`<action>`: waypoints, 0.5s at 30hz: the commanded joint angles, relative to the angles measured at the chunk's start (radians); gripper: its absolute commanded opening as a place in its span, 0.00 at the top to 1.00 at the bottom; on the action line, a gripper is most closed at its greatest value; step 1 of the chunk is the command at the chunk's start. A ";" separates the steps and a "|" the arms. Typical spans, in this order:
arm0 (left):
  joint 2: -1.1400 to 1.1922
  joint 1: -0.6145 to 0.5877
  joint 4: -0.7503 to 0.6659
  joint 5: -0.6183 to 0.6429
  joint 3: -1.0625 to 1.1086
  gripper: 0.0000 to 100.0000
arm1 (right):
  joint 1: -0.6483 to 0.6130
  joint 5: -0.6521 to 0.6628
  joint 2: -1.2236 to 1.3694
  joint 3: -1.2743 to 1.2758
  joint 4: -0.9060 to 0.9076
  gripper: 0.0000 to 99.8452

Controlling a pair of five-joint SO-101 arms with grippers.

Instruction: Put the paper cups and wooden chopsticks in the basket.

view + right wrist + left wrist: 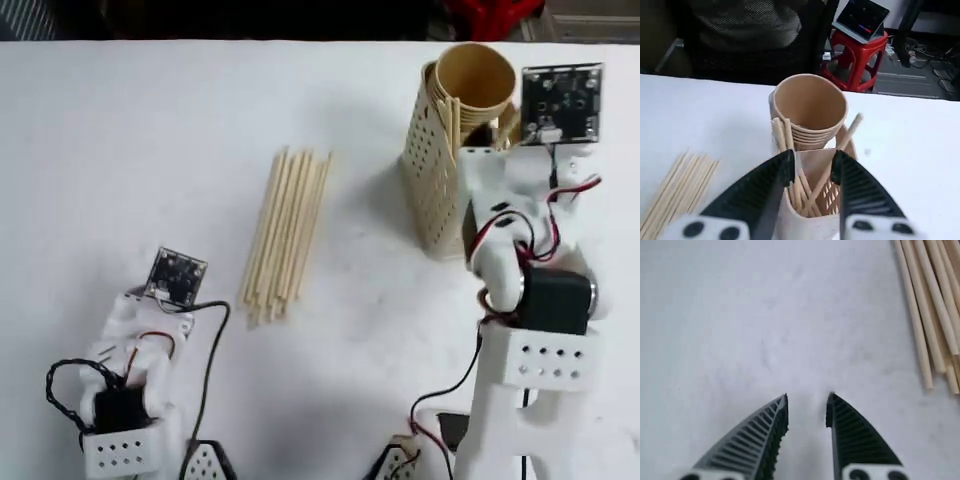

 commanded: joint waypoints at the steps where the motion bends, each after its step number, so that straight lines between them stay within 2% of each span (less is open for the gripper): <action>1: -0.008 0.010 0.005 -0.008 -0.003 0.85 | -0.067 0.003 -0.010 -0.089 0.056 0.86; 5: -0.008 0.010 0.005 -0.008 -0.003 0.85 | -0.200 -0.009 0.036 -0.164 0.148 0.87; 10: -0.008 0.010 0.005 -0.008 -0.003 0.85 | -0.441 -0.117 0.231 -0.173 0.222 0.87; 15: -0.008 0.010 0.006 -0.008 -0.003 0.85 | -0.527 -0.195 0.558 -0.178 0.177 0.86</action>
